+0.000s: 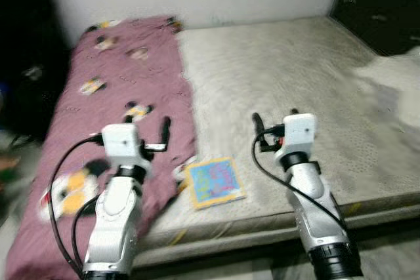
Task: Clean up the room
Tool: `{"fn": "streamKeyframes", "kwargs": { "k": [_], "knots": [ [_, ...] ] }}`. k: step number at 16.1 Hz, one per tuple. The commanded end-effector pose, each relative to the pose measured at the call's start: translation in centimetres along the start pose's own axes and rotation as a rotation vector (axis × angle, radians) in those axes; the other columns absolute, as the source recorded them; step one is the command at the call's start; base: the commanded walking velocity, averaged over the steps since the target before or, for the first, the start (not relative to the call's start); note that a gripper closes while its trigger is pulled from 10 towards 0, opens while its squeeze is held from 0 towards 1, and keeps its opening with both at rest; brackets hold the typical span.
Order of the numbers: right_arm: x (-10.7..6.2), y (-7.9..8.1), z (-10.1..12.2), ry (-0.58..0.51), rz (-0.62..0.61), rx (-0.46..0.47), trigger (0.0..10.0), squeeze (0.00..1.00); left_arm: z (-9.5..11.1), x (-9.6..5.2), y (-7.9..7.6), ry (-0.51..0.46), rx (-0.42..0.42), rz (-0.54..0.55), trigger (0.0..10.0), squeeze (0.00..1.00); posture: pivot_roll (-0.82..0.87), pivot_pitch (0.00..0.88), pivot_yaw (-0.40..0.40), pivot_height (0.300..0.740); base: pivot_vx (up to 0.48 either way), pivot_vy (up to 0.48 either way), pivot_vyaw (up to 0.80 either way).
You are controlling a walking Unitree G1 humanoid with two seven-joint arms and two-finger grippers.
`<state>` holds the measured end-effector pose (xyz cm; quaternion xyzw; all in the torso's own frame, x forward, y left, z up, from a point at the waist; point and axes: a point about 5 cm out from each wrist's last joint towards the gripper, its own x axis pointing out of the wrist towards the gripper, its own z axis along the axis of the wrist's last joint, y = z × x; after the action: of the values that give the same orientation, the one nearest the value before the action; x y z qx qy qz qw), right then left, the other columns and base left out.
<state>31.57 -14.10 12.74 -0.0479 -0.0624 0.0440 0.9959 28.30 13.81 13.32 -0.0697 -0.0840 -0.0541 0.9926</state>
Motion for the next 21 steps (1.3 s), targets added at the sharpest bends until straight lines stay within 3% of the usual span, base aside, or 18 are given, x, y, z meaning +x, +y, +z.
{"fn": "streamKeyframes", "kwargs": {
  "k": [1,11,14,17,20,21],
  "knots": [
    [-0.1,-1.0,0.1,-0.007,-0.031,-0.018,10.0,0.0,0.2,0.1,-0.8,-0.009,-0.01,-0.029,10.0,0.0,-0.11,0.0,0.04,0.74,0.386,0.0,0.0],
    [0.1,-0.9,-0.2,0.007,-0.04,-0.008,10.0,0.0,0.2,0.5,-0.8,-0.005,0.025,0.008,10.0,0.0,-0.1,0.0,0.045,0.74,0.029,0.0,0.0],
    [-0.5,-0.9,-0.6,0.029,-0.043,-0.004,10.0,0.0,0.0,-0.4,-0.4,0.013,0.035,0.063,10.0,0.0,-0.09,0.011,0.028,0.74,0.0,0.0,-0.33],
    [-1.5,-0.8,-1.6,0.063,-0.02,-0.01,10.0,0.0,-1.0,-2.0,1.1,0.058,0.071,0.146,10.0,0.0,-0.08,0.024,0.016,0.74,0.0,0.0,0.0],
    [-0.6,-0.5,-1.3,0.061,0.007,0.012,10.0,0.0,-0.4,-1.1,1.4,0.027,0.08,0.16,10.0,0.0,-0.08,0.009,0.018,0.74,0.0,0.0,-0.53],
    [0.0,-0.5,-0.9,0.051,0.017,-0.042,10.0,0.0,0.0,-0.2,1.0,0.011,0.084,0.139,10.0,0.0,-0.09,0.013,0.024,0.74,0.0,0.0,0.0]
  ]
}}
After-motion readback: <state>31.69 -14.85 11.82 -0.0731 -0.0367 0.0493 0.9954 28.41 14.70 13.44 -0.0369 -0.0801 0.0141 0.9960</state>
